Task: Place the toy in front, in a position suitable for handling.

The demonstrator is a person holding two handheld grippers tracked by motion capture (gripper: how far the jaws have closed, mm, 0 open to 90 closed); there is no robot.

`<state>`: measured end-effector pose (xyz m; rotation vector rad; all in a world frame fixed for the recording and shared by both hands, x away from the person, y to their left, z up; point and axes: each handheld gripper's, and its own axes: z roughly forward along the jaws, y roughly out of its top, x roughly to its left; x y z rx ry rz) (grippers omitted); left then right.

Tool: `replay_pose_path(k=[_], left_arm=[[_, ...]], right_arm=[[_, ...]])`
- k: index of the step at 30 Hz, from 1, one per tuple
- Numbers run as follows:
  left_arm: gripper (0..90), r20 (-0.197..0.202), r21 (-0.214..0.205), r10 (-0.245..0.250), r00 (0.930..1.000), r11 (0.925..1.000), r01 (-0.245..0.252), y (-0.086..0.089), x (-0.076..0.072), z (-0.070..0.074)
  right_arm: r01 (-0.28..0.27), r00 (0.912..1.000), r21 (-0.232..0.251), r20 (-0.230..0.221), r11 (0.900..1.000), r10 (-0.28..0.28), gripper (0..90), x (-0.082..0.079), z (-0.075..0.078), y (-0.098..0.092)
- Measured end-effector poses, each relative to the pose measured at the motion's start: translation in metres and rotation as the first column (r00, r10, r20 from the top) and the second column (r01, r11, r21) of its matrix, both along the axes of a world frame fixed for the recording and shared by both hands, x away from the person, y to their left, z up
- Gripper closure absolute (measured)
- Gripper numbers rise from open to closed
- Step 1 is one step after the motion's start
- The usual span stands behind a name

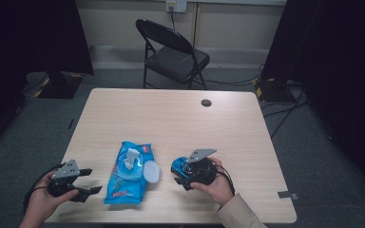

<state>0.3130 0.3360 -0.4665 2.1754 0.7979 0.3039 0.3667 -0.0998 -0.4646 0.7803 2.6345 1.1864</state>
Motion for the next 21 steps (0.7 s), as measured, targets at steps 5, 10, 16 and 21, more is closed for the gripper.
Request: replay_pose_path(k=[5, 10, 16, 21], left_arm=[[20.0, 0.016, -0.015, -0.03, 0.9994, 0.9994, 0.03, -0.008, -0.004, 0.01], [20.3, 0.022, -0.023, -0.06, 0.9979, 0.9979, 0.061, -0.013, -0.006, 0.019], [20.1, 0.008, -0.02, -0.12, 0.9927, 0.9925, 0.121, -0.025, -0.009, 0.024], [18.4, -0.023, -0.022, -0.152, 0.9881, 0.9882, 0.152, -0.039, -0.008, 0.017]], right_arm=[[-0.026, 0.9997, -0.005, -0.006, 0.9997, 0.025, 19.1, -0.003, 0.001, 0.011], [-0.057, 0.9983, -0.033, -0.009, 0.9978, 0.057, 19.0, -0.005, 0.001, 0.024], [-0.081, 0.9966, -0.039, -0.019, 0.996, 0.08, 19.1, -0.006, -0.001, 0.036], [-0.087, 0.9959, -0.025, -0.027, 0.9959, 0.086, 19.1, -0.006, -0.005, 0.045]])
